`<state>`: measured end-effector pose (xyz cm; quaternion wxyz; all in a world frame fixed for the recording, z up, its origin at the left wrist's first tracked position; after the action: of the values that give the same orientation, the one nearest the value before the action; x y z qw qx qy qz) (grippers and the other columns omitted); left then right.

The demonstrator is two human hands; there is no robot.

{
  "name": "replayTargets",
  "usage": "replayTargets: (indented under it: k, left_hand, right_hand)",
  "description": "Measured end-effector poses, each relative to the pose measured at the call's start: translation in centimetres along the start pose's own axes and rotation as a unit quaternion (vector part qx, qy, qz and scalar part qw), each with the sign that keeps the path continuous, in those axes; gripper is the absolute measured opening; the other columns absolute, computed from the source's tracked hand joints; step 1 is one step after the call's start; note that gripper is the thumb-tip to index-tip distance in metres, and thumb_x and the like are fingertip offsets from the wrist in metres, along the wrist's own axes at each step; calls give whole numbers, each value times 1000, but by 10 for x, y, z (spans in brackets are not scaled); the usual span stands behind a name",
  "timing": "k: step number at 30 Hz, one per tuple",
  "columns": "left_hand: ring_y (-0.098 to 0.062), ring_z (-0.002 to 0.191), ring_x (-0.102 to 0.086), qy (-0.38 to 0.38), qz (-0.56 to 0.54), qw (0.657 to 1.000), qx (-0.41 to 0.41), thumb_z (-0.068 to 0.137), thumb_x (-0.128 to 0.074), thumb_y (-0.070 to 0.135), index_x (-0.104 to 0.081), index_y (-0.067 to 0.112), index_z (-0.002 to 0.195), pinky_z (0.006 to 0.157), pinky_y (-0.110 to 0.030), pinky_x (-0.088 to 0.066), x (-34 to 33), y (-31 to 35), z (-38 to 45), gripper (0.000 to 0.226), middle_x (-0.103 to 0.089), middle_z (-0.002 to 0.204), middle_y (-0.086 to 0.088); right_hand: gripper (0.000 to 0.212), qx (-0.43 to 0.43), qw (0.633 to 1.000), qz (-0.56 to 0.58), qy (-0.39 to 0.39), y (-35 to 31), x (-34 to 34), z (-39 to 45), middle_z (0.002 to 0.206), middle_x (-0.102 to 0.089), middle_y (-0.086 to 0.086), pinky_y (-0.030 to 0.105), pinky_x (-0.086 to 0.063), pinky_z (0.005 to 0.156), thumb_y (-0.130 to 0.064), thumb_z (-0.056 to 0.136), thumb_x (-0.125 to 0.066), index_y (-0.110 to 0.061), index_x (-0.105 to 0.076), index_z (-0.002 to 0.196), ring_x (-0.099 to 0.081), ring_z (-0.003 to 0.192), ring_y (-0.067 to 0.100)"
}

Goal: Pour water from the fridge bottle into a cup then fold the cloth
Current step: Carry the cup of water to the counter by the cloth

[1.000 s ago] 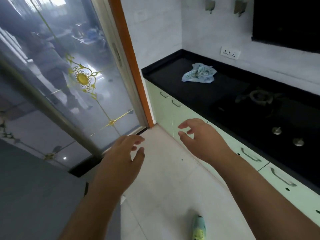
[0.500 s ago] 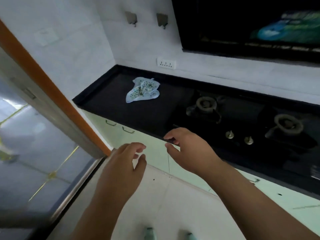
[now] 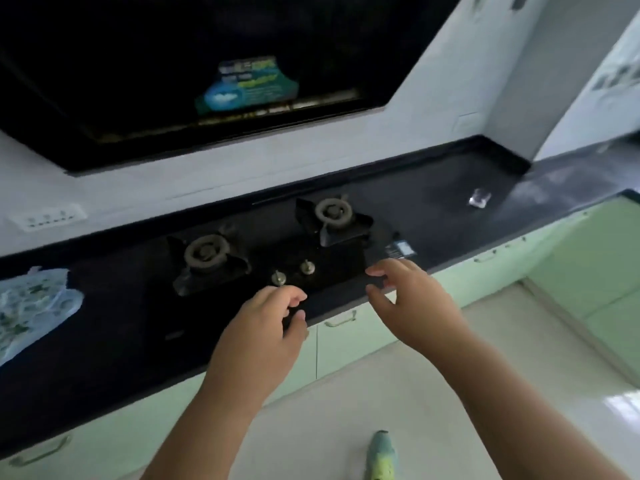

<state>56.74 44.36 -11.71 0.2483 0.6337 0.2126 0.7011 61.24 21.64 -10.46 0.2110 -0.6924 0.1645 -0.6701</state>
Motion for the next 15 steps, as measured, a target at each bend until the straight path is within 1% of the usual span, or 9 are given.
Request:
replayTargets:
  k: [2,5,7,9,11,15]
  left_hand:
    - [0,108,-58,-28,4,999,-42,100,-58,36,-62,42,121,85,-25,-55,-23,27,26,22,-58,112,27]
    - [-1,102,-59,-61,3,994,-86,101,-58,35,-63,39,121,82,-25,-55,-61,70,65,21,-57,110,25]
    - [0,107,-57,-74,5,991,-111,101,-58,34,-64,38,121,87,-26,-54,-89,99,87,21,-58,113,24]
    - [1,111,-54,-92,9,988,-124,101,-58,34,-63,38,122,89,-23,-52,-116,127,109,22,-58,115,24]
    - [1,111,-53,-108,12,985,-135,101,-58,34,-63,38,122,89,-23,-52,-146,152,133,22,-57,114,25]
    - [-1,109,-55,-123,2,980,-154,100,-58,32,-64,35,122,92,-27,-53,-202,202,176,23,-58,115,23]
  right_hand:
    - [31,-44,998,-1,39,37,24,1,133,-62,-14,37,-55,95,-39,100,-57,-34,-62,131,-61,121,12]
    - [33,-91,993,1,69,92,50,7,139,-60,-14,34,-52,98,-40,101,-56,-36,-60,133,-58,127,12]
    - [33,-118,990,12,75,130,64,15,141,-58,-16,32,-51,97,-40,101,-56,-38,-59,133,-56,129,11]
    - [31,-141,987,18,75,168,78,24,144,-56,-17,35,-53,98,-42,101,-55,-40,-58,132,-56,129,10]
    - [31,-158,984,19,77,202,93,35,145,-54,-16,38,-55,97,-42,101,-54,-41,-57,132,-57,129,11]
    - [32,-168,983,12,78,262,126,58,145,-56,-14,38,-55,97,-40,102,-54,-38,-58,134,-60,126,12]
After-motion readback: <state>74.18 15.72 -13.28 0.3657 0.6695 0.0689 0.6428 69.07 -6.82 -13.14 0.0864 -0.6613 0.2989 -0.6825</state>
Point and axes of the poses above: each hand's wrist, its own z-axis towards the middle knuckle, its own x-axis out of the back of the hand, y = z × x, the point moved 3 cm from there along z, towards the middle knuckle
